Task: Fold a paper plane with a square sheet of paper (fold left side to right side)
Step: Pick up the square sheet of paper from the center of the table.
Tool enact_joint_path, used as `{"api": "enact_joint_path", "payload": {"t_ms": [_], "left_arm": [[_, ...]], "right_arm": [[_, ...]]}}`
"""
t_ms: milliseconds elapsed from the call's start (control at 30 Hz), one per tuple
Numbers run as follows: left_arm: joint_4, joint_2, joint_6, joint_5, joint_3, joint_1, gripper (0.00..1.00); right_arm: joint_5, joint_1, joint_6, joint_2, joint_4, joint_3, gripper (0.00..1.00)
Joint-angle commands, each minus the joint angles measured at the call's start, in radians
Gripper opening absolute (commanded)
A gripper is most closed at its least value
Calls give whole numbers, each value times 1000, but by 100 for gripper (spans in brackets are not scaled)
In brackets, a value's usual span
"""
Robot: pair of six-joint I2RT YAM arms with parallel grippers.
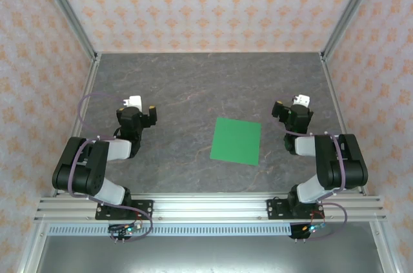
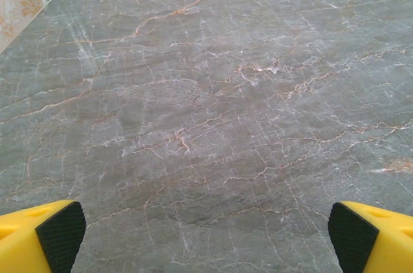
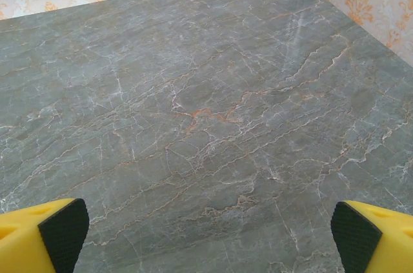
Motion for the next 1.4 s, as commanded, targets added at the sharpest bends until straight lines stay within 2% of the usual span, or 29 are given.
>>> {"api": "enact_joint_path", "payload": {"t_ms": [0, 667, 733, 800, 867, 933, 1000, 1133, 1267, 1367], "left_arm": [[34, 5, 21, -24, 23, 12, 100], [22, -6, 14, -45, 25, 13, 100], [-36, -61, 11, -56, 35, 12, 100], [-141, -182, 9, -66, 43, 10, 100], [-301, -323, -69, -71, 69, 9, 100], [-443, -436, -185, 2, 102, -3, 100], [-578, -502, -324, 81, 148, -38, 100], [-808, -500, -458, 221, 260, -156, 100], [-932, -357, -545, 411, 358, -311, 100], [-969, -210, -590, 492, 424, -456, 100]], "right_arm": [[3, -4, 12, -7, 4, 1, 100], [1, -4, 14, -4, -4, 5, 100], [1, -4, 13, -9, 5, -1, 100], [56, -3, 37, -45, -52, 15, 100], [93, -4, 57, -129, -227, 70, 100], [60, -2, 99, -200, -424, 134, 100], [1, 9, 139, -263, -570, 175, 100], [-70, 58, 209, -335, -834, 257, 100], [-142, 131, 303, -314, -1017, 318, 100], [-138, 196, 344, -251, -1090, 347, 100]]}}
